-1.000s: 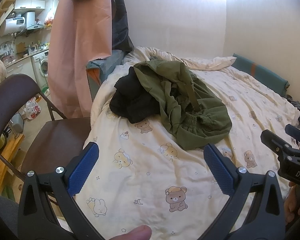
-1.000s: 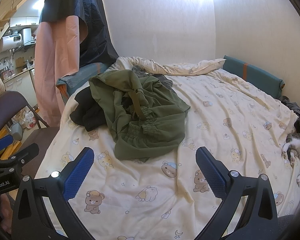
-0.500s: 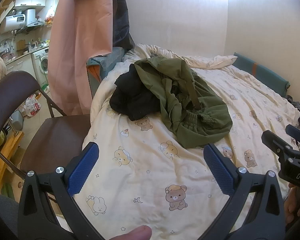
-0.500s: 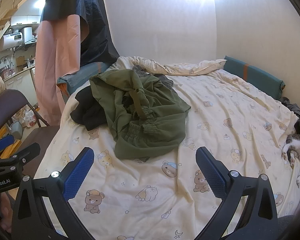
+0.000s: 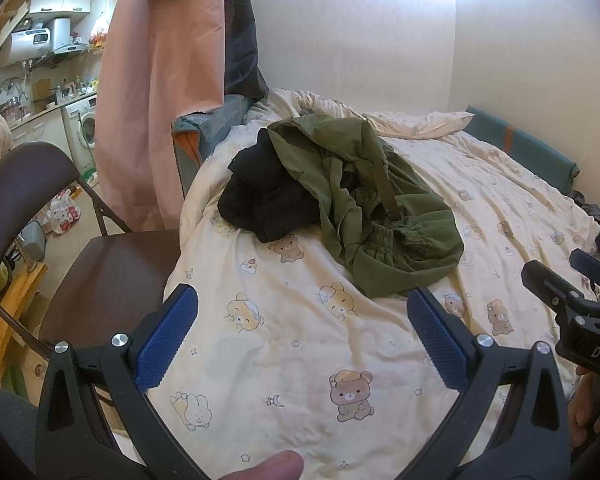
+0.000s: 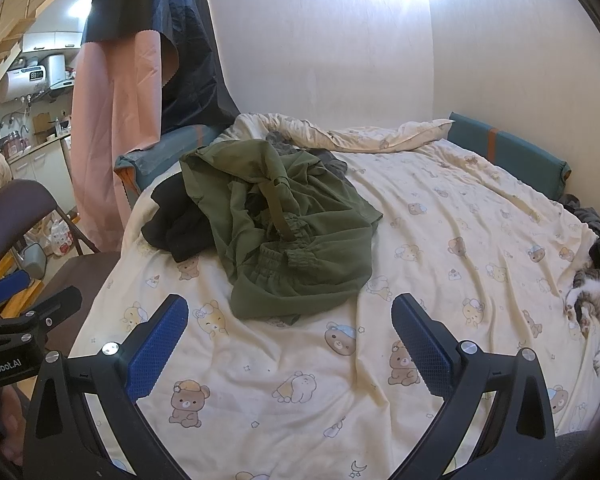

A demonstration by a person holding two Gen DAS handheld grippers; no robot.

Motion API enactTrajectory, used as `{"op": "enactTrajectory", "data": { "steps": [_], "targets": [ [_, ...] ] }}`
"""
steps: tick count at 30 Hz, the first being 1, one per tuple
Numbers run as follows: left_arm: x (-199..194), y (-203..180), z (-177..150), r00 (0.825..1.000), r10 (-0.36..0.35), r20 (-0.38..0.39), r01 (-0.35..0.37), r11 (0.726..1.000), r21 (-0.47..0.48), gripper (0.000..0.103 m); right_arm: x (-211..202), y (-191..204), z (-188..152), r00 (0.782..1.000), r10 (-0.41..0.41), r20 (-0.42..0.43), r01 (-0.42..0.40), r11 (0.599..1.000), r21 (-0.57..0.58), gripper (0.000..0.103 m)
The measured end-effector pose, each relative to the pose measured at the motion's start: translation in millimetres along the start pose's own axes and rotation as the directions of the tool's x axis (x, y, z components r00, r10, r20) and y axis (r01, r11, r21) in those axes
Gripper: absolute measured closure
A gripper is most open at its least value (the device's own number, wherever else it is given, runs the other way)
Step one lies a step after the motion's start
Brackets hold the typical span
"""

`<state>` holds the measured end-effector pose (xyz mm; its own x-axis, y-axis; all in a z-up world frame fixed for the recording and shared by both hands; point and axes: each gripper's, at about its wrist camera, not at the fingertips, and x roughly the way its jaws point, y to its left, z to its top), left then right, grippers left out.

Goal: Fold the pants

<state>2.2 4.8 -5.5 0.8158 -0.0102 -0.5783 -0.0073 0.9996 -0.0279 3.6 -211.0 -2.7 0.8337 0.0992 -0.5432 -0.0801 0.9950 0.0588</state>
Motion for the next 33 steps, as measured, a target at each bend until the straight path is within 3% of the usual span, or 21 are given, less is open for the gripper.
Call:
{"op": "enactTrajectory", "data": {
  "steps": [33],
  "targets": [
    [2.2, 1.6, 0.1, 1.000, -0.005, -0.022, 0.005, 1.000, -0.018, 0.000, 2.6, -0.4, 1.7, 1.000, 0.003, -0.010, -0.003, 1.000, 0.004, 0.000]
  ]
}}
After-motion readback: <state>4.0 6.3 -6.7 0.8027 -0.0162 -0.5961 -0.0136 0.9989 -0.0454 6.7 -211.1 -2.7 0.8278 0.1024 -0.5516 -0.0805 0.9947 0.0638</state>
